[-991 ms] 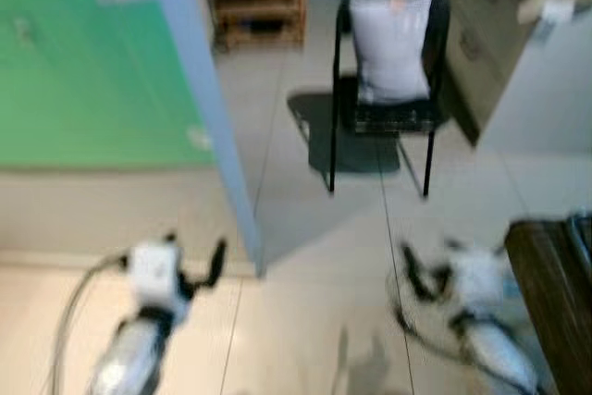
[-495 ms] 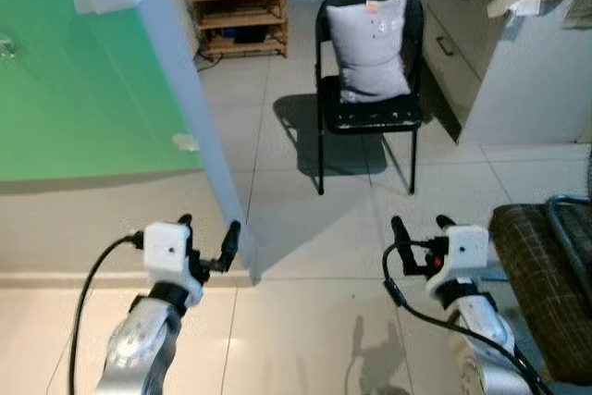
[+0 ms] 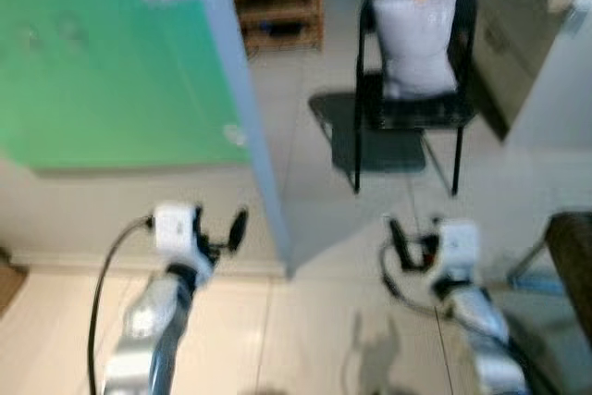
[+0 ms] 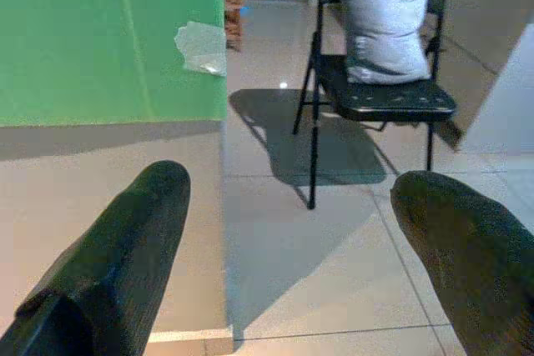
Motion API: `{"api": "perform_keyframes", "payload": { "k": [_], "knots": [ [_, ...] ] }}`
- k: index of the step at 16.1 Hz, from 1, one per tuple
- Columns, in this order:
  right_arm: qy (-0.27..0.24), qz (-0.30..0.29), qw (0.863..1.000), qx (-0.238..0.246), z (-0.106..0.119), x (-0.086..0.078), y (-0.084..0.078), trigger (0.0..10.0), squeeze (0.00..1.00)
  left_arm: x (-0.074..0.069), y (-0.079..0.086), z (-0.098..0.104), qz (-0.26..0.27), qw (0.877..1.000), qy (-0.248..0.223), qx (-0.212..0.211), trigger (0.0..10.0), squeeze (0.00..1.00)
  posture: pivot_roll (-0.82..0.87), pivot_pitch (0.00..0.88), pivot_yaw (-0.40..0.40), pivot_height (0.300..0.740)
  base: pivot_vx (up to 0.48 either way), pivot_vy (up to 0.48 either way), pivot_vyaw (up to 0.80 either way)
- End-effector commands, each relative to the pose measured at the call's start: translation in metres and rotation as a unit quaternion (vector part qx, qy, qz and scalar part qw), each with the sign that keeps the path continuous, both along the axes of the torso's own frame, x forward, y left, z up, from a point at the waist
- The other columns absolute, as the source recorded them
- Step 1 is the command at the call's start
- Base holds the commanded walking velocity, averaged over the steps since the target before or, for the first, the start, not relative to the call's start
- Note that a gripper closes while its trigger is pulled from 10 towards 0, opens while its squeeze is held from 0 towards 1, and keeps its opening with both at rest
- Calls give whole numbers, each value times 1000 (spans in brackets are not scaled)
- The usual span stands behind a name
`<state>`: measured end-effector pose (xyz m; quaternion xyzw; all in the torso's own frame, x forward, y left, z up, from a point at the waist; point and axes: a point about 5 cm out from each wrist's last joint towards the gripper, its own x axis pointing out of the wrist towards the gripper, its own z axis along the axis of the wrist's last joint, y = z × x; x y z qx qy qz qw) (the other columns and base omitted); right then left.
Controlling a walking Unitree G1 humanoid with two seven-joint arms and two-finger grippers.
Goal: Hang keys on a hook
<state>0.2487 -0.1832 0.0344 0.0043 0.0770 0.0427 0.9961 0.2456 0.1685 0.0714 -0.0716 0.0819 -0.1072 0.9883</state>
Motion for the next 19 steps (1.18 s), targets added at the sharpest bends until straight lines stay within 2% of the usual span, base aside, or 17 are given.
{"api": "perform_keyframes", "payload": {
  "k": [1, 4, 5, 6, 7, 8, 9, 10, 19],
  "knots": [
    [-1, 6, 1000, 14, 0, 2, 8, 10000, 0, 1, 6, -1, 4, 1000, 8, 6, 10000, 0, -200, 0, 122, 740, 0, 450, 0],
    [13, -15, 1000, 23, -4, 2, 5, 10000, 0, 3, 4, 1, -8, 1000, 6, 5, 10000, 0, -197, 0, 120, 740, 0, 455, 0],
    [12, -23, 999, 24, -4, 4, 2, 10000, 1000, 3, 4, 2, -8, 1000, 4, 9, 10000, 184, -194, 0, 121, 740, 0, 461, 0],
    [14, -22, 999, 20, -4, 4, 2, 10000, 1000, 3, 4, 2, -8, 1000, 4, 11, 10000, 184, -194, 0, 121, 740, 0, 461, 0],
    [10, -13, 1000, 19, -3, 5, 4, 10000, 1000, 2, 6, 2, -6, 1000, 5, 11, 10000, 337, -191, 0, 120, 740, 0, 461, 0],
    [4, -15, 1000, 19, -2, 5, 4, 10000, 1000, 2, 9, 2, -3, 1000, 6, 11, 10000, 341, -189, 0, 120, 740, 0, 461, 0],
    [-1, -18, 1000, 18, 0, 6, 4, 10000, 1000, 3, 13, 4, -1, 1000, 6, 10, 10000, 129, -186, 0, 122, 740, 0, 461, 0],
    [-1, -18, 1000, 21, 0, 6, 5, 10000, 1000, 4, 14, 4, 0, 1000, 6, 13, 10000, 0, -186, 0, 121, 740, 0, 461, 0],
    [4, -32, 999, 17, -3, 2, 0, 10000, 1000, 5, 14, 2, 3, 1000, 13, 4, 10000, 0, -192, 0, 122, 740, 0, 461, 0]
  ]
}}
